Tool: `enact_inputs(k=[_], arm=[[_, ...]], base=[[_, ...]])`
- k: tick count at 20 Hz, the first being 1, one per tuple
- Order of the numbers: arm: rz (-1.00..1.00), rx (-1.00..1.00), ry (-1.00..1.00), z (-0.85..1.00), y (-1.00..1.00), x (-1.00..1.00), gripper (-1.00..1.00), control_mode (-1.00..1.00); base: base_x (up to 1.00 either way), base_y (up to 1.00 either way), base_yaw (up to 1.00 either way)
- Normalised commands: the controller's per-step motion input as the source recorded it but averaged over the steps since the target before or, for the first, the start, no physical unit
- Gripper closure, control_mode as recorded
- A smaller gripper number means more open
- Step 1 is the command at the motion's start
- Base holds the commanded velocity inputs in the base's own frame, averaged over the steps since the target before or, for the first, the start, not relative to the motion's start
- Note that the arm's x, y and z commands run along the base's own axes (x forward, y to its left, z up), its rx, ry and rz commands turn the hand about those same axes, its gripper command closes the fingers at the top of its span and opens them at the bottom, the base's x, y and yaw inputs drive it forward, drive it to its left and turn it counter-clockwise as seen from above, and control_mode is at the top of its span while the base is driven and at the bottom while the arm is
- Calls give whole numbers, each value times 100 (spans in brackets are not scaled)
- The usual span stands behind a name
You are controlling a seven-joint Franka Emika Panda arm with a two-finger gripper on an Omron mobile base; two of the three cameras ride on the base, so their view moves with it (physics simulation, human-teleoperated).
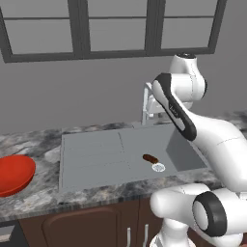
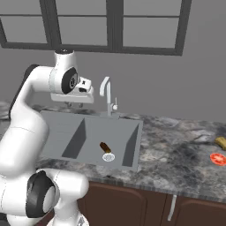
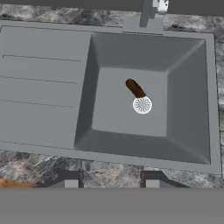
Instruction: Pick the sweet potato from the sink and place it in the bowl. Then pick the bowl and place it in the microwave. Then close the microwave door and press the start button.
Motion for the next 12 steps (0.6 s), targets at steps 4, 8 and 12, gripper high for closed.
enact_inputs(k=[4,8,12], arm=[[-4,-1,-2,-11,0,-67,-100,-100],[0,1,-2,-80,-40,-96,-100,-100],[0,7,0,-100,-79,-28,-100,-100]], base=[[0,0,0],[0,0,0],[0,0,0]])
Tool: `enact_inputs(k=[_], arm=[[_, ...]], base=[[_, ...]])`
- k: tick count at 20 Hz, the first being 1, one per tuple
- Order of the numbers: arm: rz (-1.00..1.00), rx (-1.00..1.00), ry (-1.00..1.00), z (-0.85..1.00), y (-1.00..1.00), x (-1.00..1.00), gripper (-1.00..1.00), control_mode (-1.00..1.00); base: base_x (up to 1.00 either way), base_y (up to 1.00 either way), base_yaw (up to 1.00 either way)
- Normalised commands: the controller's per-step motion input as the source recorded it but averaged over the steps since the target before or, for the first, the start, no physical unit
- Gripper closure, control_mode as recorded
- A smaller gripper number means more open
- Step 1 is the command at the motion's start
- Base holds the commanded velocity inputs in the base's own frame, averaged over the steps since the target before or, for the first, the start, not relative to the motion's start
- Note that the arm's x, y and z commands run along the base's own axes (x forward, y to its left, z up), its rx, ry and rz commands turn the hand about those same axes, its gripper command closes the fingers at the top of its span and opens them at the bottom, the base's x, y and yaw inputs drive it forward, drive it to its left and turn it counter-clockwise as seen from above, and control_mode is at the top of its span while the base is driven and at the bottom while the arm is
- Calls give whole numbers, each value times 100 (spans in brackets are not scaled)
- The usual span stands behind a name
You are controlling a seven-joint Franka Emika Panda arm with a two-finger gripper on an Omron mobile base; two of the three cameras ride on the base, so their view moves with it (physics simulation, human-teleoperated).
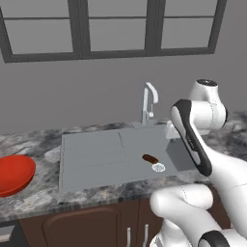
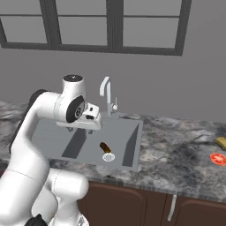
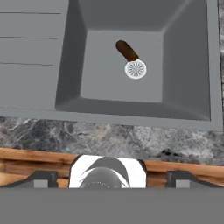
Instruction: Pick the sweet potato from the sink and place it in the bowl. Then pick the bowl and place it in the microwave. Then close the microwave door and press the start button.
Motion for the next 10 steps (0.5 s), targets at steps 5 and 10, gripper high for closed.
enact_inputs(k=[5,10], arm=[[2,1,0,-60,-40,28,-100,-100],[9,0,0,-33,1,73,-100,-100]], base=[[0,0,0],[0,0,0]])
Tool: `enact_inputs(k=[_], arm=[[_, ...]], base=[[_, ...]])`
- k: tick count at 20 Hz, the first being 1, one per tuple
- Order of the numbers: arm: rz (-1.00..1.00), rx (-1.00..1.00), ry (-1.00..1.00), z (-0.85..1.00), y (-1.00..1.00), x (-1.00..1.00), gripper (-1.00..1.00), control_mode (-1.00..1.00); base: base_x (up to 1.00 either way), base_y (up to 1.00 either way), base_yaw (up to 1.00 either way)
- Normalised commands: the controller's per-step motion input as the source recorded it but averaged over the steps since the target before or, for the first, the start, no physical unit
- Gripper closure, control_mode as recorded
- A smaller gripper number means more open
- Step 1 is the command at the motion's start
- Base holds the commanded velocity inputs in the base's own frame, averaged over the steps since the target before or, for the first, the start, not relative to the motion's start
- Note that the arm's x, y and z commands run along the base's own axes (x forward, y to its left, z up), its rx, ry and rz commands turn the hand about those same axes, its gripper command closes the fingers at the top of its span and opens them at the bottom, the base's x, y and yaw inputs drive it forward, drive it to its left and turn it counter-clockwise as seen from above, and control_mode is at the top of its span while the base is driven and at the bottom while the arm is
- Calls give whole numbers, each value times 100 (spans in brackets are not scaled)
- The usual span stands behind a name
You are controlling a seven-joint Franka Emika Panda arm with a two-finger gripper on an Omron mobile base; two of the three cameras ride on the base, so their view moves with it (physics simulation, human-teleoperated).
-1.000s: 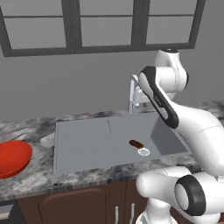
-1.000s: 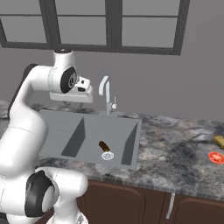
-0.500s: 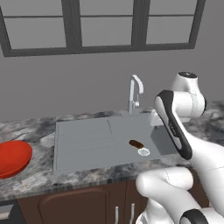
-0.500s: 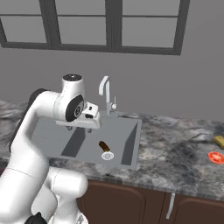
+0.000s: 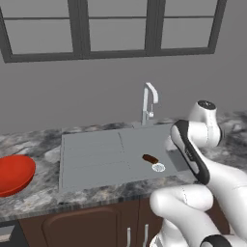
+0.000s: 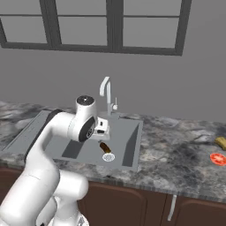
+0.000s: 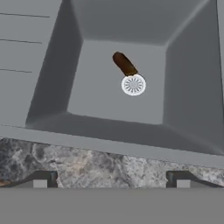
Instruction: Pick the sweet potato from the sink and place it in the bowl. Then pick the bowl and place it in the microwave. Then close the microwave door and press the start button.
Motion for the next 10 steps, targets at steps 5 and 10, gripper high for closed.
enact_inputs(k=[5,10], arm=[[11,0,0,-46,3,76,-100,-100],[12,0,0,-52,0,78,-100,-100]], base=[[0,0,0],[0,0,0]])
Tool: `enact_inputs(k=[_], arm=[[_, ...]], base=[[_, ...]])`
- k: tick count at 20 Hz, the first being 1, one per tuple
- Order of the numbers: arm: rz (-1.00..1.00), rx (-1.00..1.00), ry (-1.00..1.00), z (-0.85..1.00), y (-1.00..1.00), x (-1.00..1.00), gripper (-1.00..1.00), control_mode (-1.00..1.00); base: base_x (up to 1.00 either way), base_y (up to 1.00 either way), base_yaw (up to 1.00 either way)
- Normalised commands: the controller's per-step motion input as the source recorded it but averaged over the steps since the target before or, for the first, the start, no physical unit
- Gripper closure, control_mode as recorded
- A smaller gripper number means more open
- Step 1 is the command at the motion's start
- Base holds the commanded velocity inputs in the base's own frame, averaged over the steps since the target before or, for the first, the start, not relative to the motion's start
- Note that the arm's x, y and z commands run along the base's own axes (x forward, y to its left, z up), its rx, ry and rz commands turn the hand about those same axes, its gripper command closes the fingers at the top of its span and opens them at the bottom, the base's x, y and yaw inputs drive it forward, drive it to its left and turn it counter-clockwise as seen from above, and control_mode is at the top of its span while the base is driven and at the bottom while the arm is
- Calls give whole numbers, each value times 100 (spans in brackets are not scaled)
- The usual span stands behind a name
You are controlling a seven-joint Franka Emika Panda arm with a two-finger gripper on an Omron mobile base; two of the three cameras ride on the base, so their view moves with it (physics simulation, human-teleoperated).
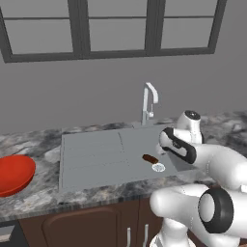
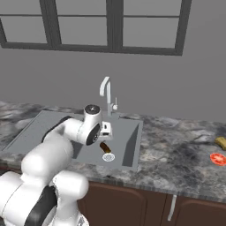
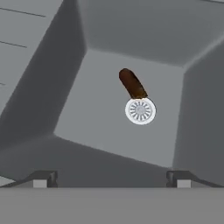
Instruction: Pick the sweet potato from the sink and place it in the bowl. Then pick the bowl and place it in the microwave. Then close the microwave door and press the start button.
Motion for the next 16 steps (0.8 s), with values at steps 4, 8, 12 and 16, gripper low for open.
enact_inputs(k=[4,8,12,16], arm=[[5,0,6,-43,0,66,-100,-100],[2,0,8,-67,0,40,-100,-100],[0,0,5,-47,0,35,-100,-100],[0,0,3,-32,0,21,-100,-100]], base=[[0,0,0],[0,0,0],[0,0,0],[0,0,0]])
